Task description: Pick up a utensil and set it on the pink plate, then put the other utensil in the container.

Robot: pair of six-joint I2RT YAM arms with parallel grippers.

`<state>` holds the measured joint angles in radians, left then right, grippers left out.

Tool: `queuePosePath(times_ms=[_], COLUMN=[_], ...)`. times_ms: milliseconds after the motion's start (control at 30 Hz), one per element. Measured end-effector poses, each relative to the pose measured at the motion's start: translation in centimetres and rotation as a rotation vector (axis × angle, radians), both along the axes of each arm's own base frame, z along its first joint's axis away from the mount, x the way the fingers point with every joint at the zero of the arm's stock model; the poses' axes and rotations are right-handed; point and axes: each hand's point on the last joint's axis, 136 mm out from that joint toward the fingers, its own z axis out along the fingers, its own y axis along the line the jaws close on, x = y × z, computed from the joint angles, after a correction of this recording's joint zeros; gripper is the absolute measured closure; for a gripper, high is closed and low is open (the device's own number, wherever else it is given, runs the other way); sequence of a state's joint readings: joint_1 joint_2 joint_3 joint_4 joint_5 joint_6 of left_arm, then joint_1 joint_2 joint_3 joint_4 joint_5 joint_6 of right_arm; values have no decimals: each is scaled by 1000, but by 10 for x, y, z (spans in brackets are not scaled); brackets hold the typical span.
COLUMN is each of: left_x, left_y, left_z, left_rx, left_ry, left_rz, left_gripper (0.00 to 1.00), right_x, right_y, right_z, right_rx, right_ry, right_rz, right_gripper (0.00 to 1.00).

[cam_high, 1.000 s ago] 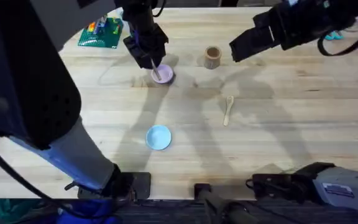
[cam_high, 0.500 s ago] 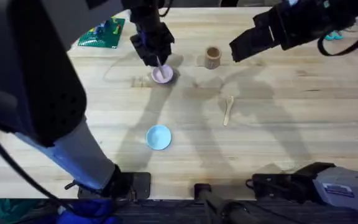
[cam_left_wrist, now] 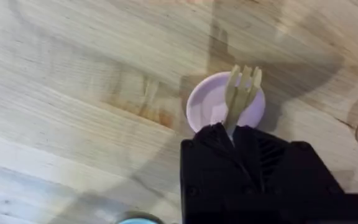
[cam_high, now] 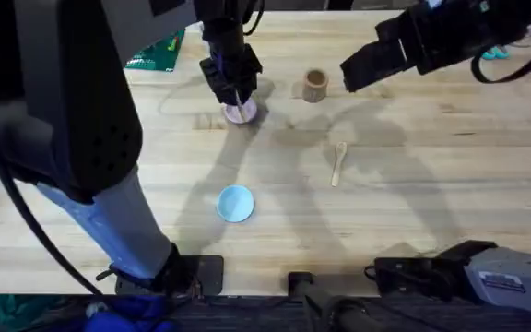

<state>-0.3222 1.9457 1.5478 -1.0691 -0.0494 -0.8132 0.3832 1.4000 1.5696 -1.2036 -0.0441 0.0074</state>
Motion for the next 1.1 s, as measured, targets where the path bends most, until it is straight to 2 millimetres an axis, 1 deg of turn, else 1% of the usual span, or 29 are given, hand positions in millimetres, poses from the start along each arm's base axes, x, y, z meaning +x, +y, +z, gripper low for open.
queuePosePath(times_ms=[200, 467, 667, 967, 1067, 1100], left_x=[0, -3, -2, -1, -1, -1], left_y=[0, 1, 0, 0, 0, 0], left_z=[-1, -13, -14, -14, -14, -14], left_rx=[3, 16, 15, 14, 14, 14], left_ry=[3, 40, 36, 33, 33, 33], left_rz=[-17, -34, -37, -40, -42, -43], left_gripper=[959, 959, 950, 777, 698, 648], right_x=[0, 0, 0, 0, 0, 0], right_y=[0, 0, 0, 0, 0, 0], right_z=[0, 0, 0, 0, 0, 0], right_rx=[-1, -1, -1, -1, 0, -1], right_ry=[1, 1, 1, 1, 1, 1], right_rz=[0, 0, 0, 0, 0, 0], right_gripper=[5, 6, 5, 6, 5, 5])
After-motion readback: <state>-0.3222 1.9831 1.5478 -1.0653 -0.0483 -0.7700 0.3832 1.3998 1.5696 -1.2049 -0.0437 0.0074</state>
